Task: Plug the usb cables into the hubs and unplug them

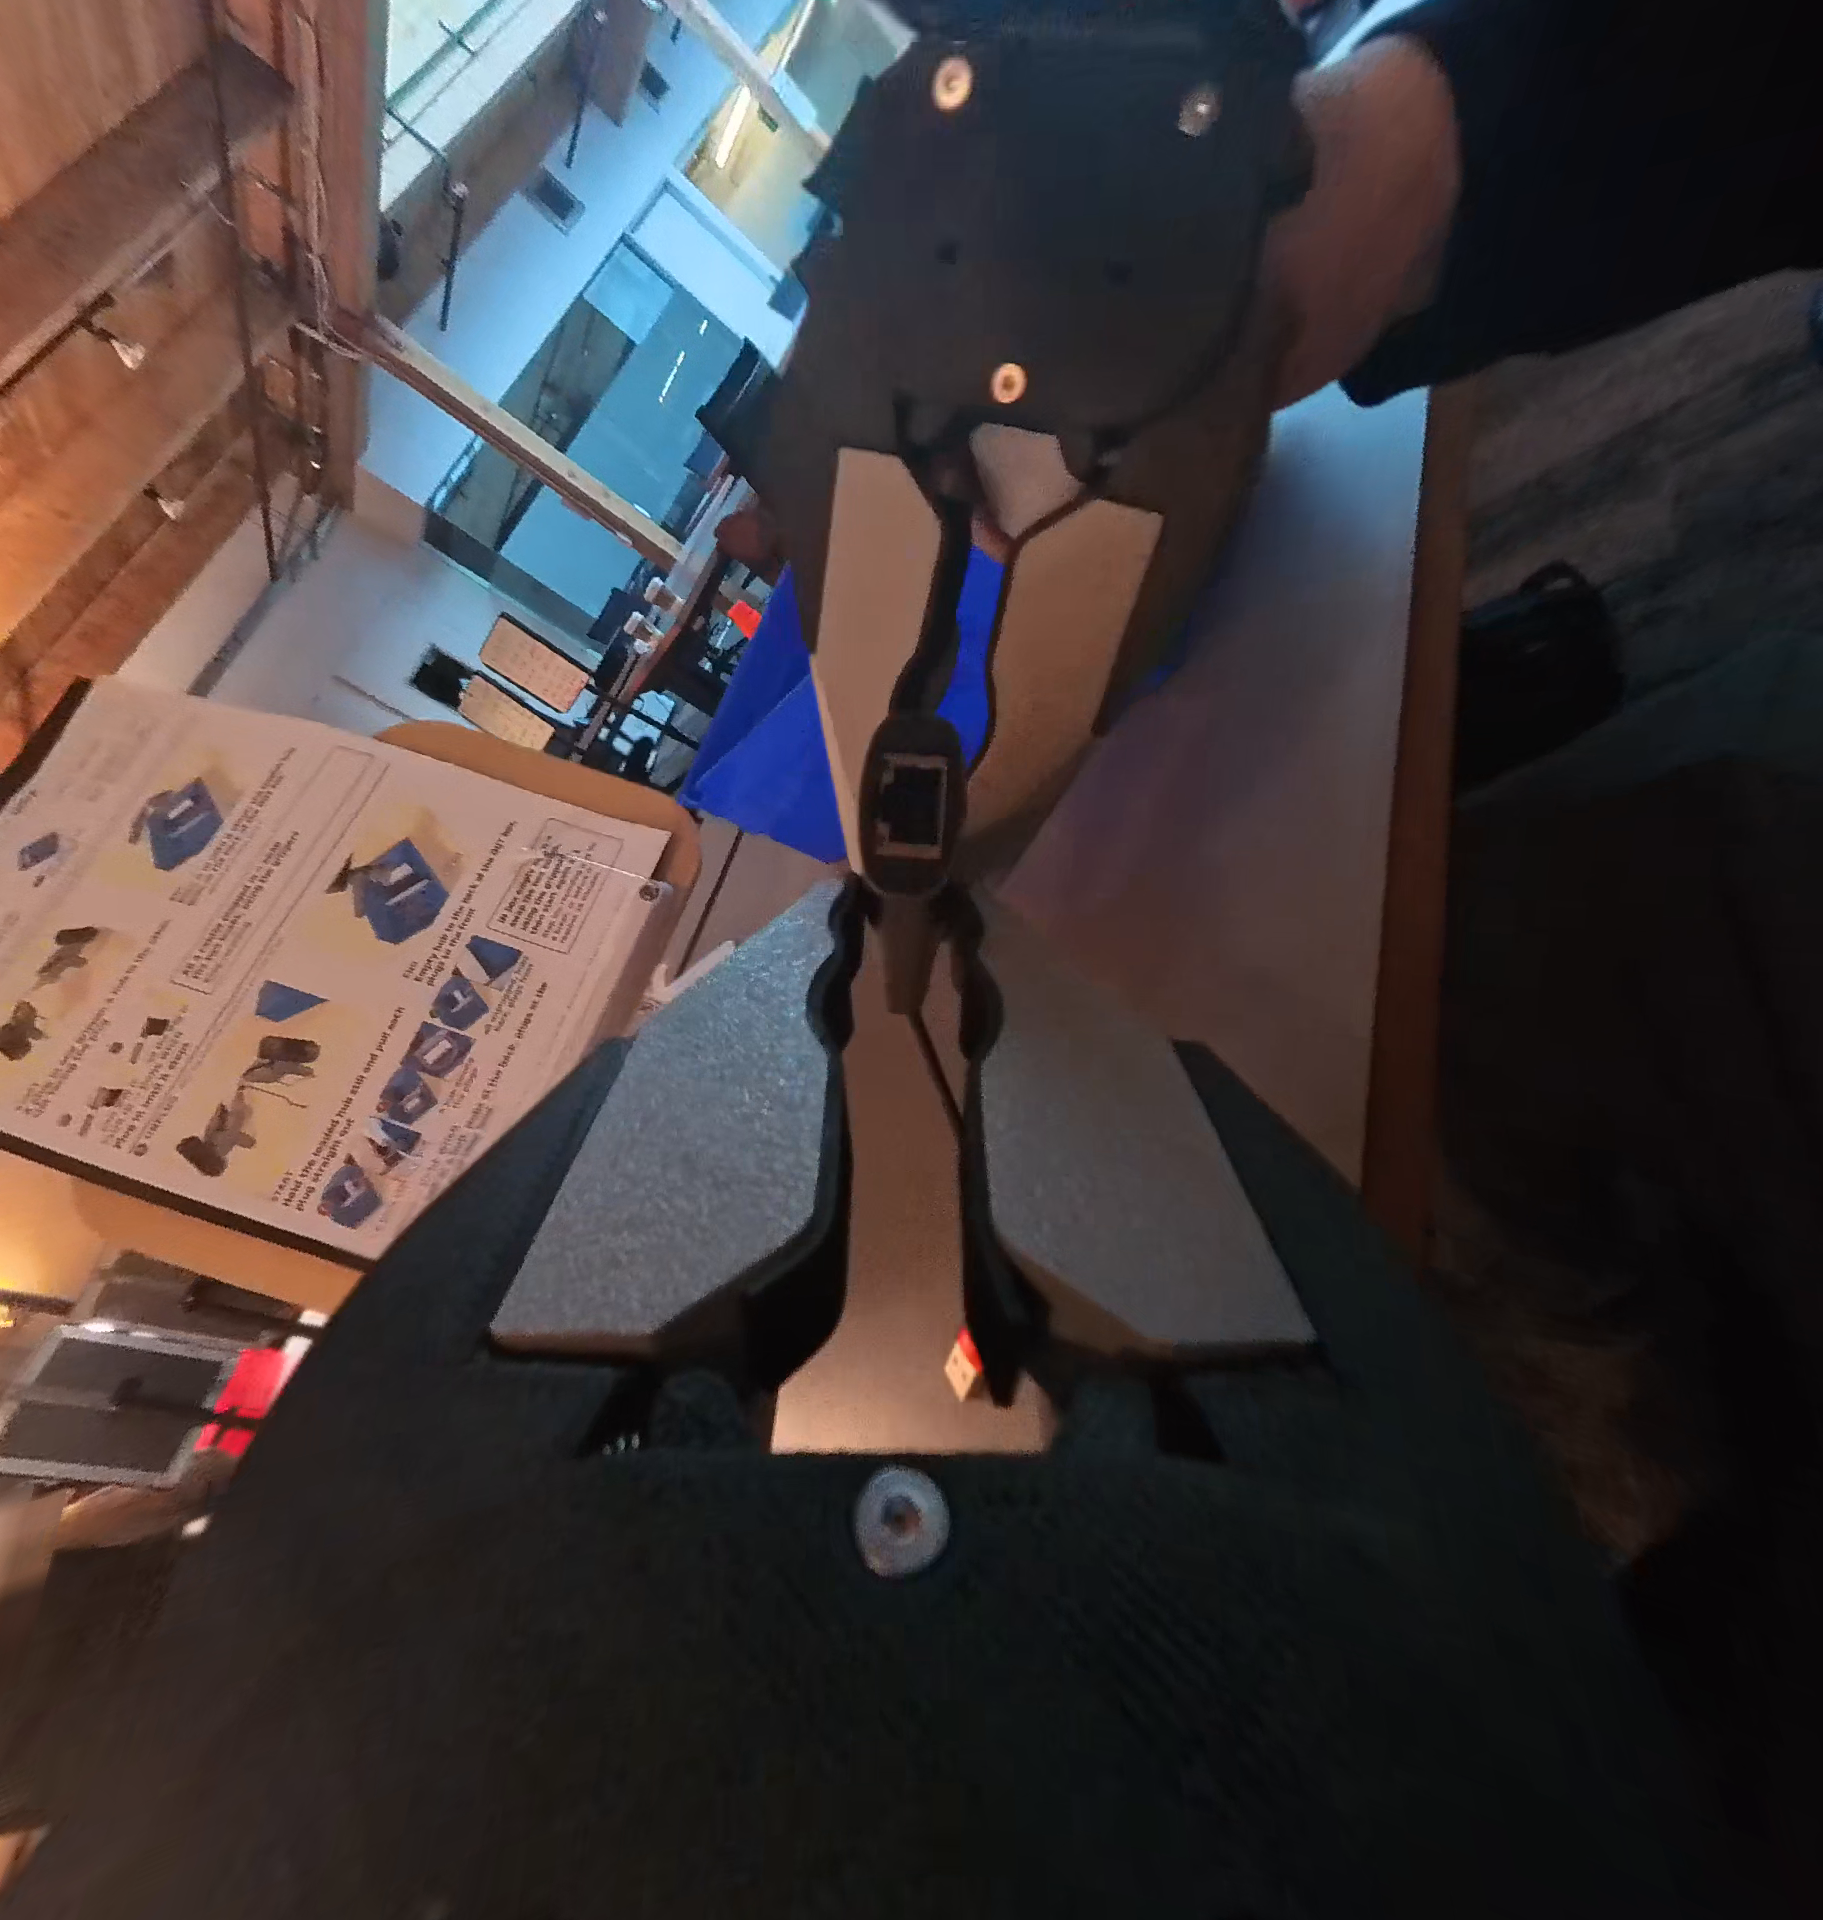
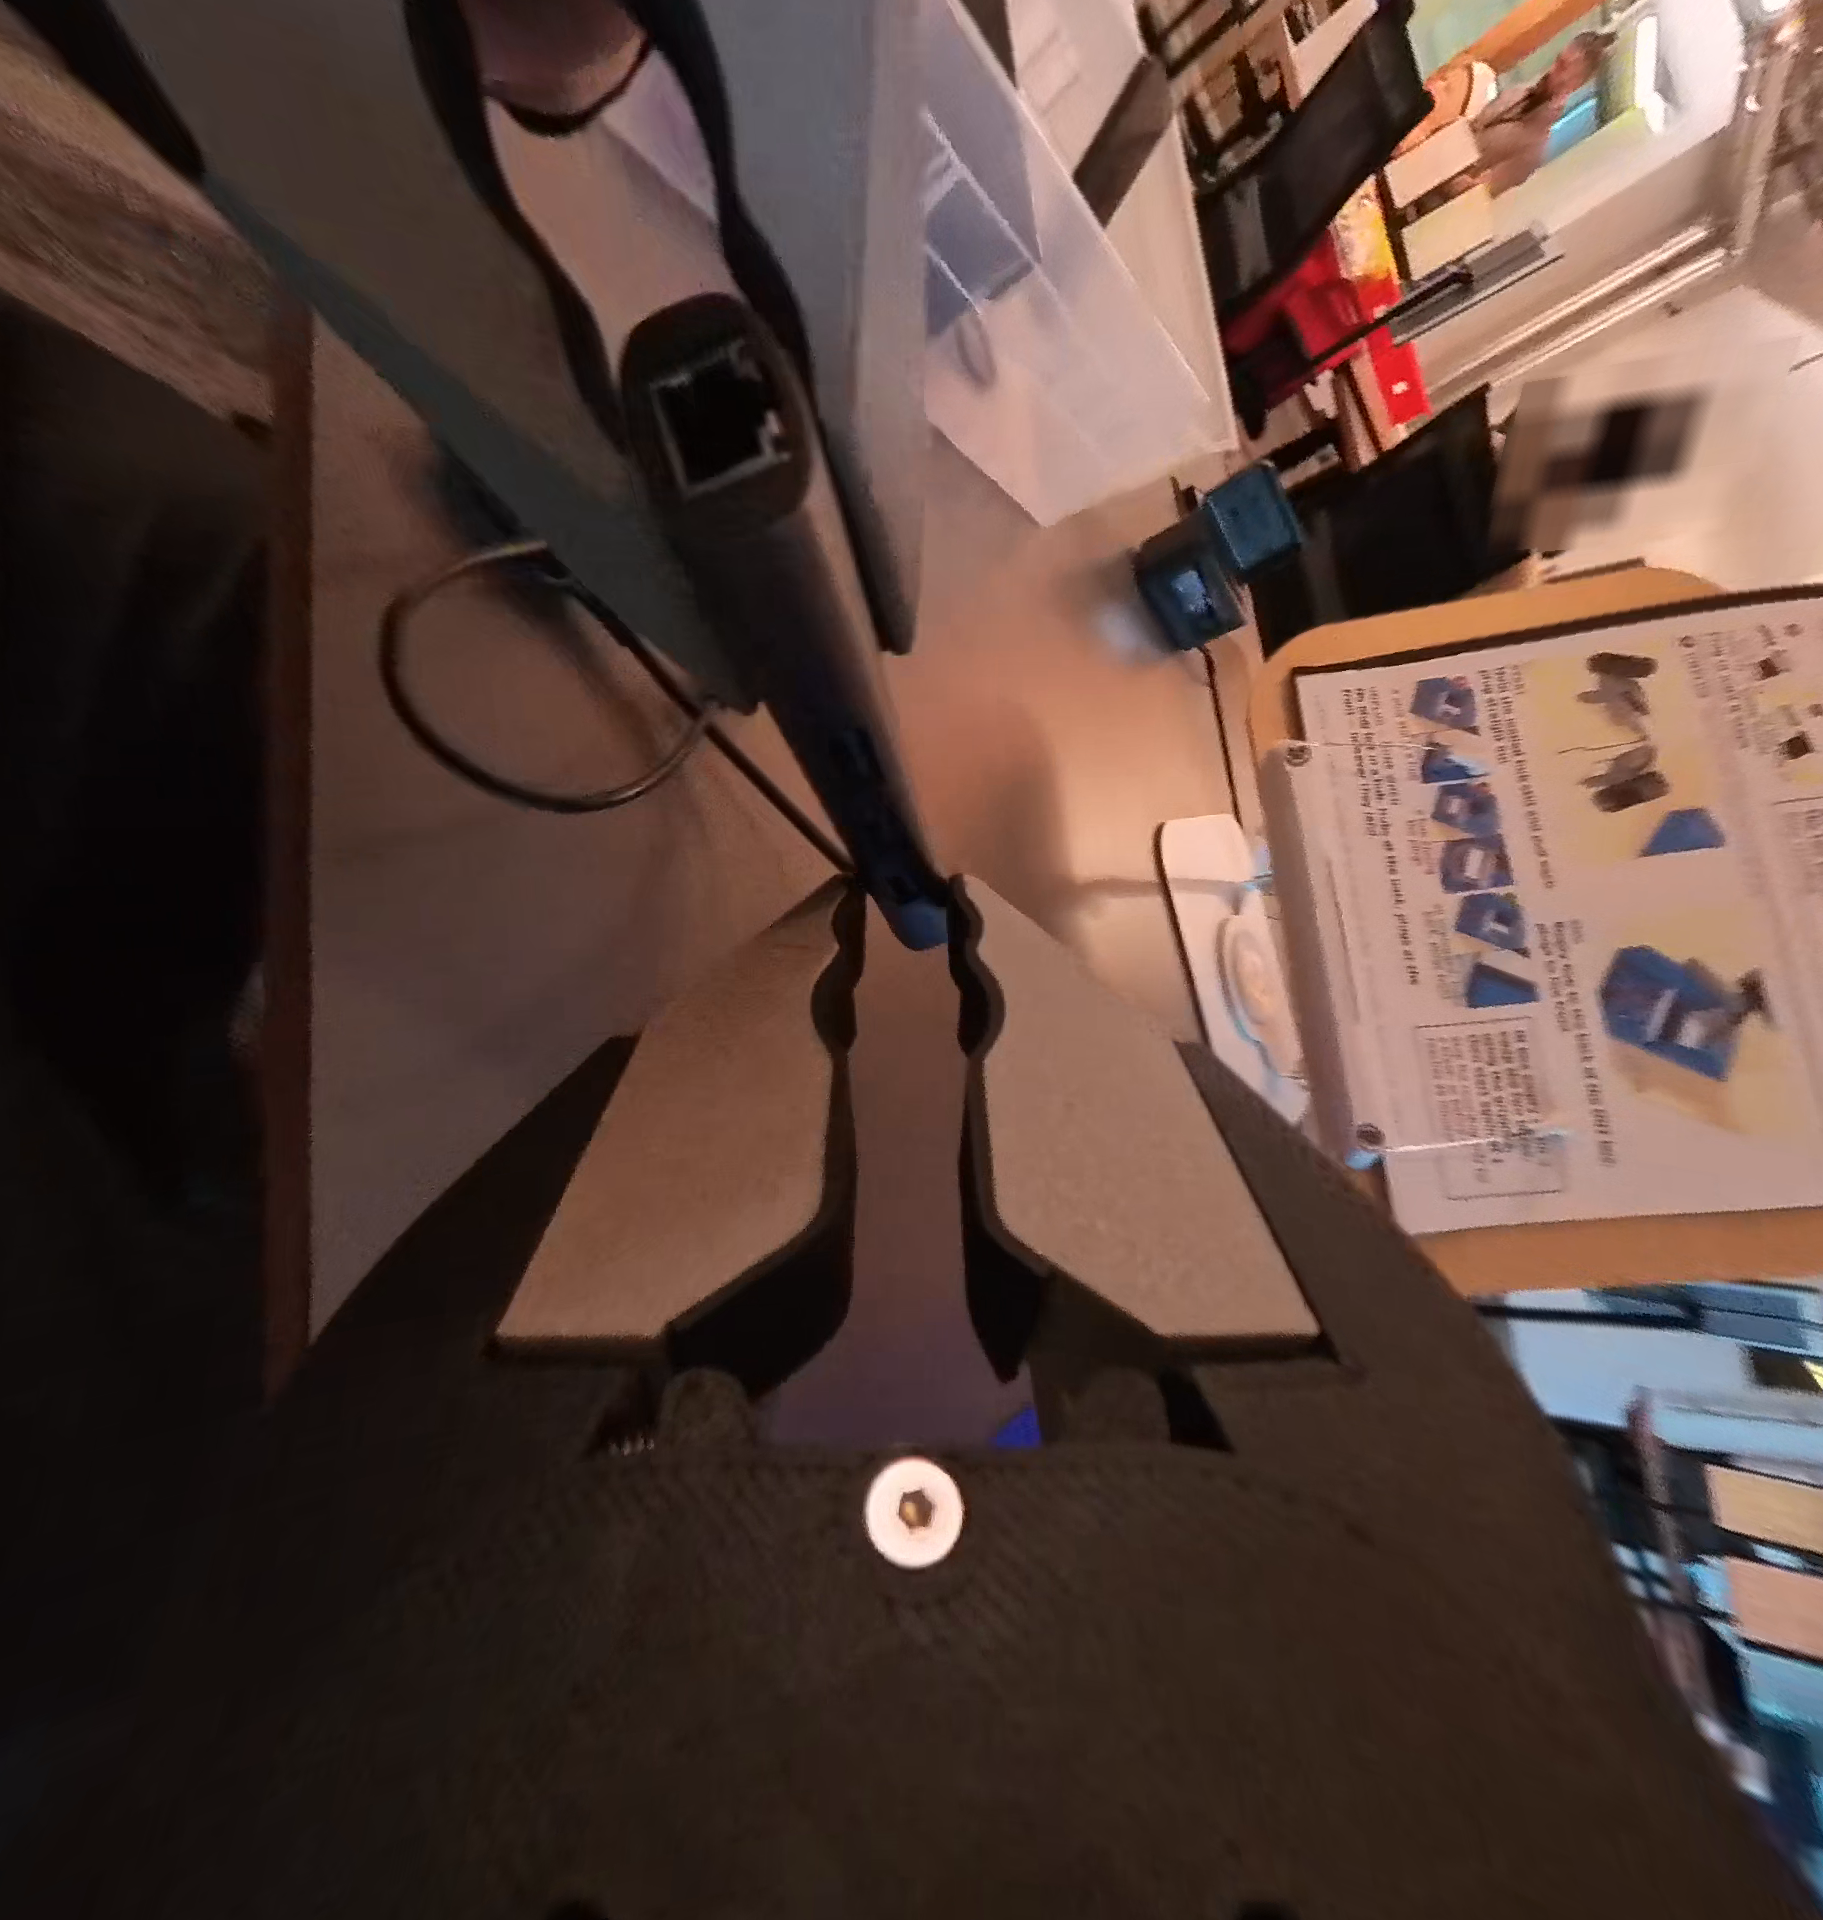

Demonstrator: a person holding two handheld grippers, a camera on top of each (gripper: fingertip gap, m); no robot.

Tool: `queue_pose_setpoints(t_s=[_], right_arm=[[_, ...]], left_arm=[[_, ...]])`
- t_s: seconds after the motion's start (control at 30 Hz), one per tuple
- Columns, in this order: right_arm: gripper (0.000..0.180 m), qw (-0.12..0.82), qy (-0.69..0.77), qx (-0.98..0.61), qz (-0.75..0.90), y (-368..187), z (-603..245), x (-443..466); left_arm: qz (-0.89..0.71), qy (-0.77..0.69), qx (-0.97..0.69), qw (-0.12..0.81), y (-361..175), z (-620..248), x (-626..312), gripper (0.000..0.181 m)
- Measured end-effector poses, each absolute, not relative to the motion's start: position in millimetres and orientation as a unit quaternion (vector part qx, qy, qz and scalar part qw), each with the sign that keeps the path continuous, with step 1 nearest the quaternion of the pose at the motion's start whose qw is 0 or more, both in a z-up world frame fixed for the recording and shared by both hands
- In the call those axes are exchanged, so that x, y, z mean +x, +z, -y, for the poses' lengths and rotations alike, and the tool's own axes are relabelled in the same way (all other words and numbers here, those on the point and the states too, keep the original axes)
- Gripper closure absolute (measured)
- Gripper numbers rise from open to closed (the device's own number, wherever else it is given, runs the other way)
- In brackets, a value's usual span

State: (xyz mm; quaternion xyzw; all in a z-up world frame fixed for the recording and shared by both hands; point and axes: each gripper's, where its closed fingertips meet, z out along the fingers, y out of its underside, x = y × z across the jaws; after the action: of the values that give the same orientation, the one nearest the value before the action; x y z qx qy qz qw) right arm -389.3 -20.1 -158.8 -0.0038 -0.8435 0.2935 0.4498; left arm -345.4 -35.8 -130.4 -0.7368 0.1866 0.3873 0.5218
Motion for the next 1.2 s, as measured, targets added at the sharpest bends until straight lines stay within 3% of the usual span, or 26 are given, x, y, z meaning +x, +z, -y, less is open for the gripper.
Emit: queue_pose_setpoints(t_s=[0.53,0.73,0.97,1.2], right_arm=[[0.172,0.441,0.305,-0.059,0.842,-160,17,-398],[0.140,0.281,0.394,-0.027,0.875,-172,63,-354],[0.153,0.287,0.306,-0.041,0.907,-238,88,-373],[0.180,0.337,0.290,-0.046,0.895,-219,67,-385]], left_arm=[[-0.182,0.456,-0.760,0.426,-160,55,-394,0.167],[-0.142,0.398,-0.751,0.508,-145,67,-401,0.167],[-0.125,0.394,-0.745,0.524,-137,79,-408,0.167],[-0.105,0.407,-0.745,0.518,-129,93,-420,0.167]])
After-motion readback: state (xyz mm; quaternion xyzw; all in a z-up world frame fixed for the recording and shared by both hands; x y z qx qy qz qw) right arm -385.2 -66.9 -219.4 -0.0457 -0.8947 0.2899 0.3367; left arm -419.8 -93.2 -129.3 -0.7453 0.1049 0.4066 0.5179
